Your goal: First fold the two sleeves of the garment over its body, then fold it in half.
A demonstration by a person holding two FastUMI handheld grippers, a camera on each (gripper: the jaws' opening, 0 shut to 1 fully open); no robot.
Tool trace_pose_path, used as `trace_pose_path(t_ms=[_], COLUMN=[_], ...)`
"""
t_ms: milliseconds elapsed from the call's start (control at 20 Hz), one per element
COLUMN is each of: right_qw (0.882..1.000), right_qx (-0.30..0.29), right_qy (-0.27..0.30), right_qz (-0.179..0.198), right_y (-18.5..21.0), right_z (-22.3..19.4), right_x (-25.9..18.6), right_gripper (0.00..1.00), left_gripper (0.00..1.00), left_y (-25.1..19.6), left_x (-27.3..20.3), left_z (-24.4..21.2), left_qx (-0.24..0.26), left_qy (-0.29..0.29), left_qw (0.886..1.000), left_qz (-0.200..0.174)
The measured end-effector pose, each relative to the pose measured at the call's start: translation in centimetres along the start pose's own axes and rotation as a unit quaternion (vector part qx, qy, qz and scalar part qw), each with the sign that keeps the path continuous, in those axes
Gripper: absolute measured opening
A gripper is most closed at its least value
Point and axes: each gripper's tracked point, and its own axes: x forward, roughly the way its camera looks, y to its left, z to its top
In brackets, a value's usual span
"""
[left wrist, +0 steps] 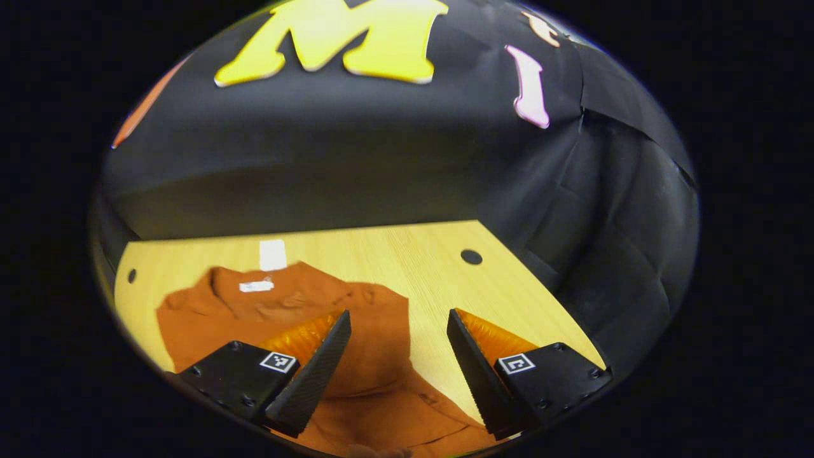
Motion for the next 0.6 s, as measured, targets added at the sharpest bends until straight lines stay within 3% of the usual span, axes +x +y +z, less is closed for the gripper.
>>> trace_pose_path(t_ms=[150,300,500,600], right_qw=[0.999,0.997,0.994,0.994], right_qx=[-0.02,-0.041,-0.061,-0.065], right_qy=[-0.024,-0.035,-0.055,-0.049], right_qz=[0.023,0.05,0.072,0.076], right_y=[4.2,8.4,13.4,14.7], right_z=[0.9,0.6,0.1,-0.9], right_x=[0.5,0.7,0.4,0.3], right_gripper=[0.87,0.9,0.96,0.96], left_gripper=[0.99,0.98,0.98,0.97], left_y=[3.2,6.4,8.7,9.8], left_x=[-9.2,-18.6,-27.6,-28.9], left_z=[4.9,8.8,11.0,10.8], left_qx=[-0.003,-0.005,-0.014,-0.004], left_qy=[-0.109,-0.197,-0.263,-0.268], left_qw=[0.992,0.973,0.947,0.943], left_qz=[0.068,0.12,0.181,0.197])
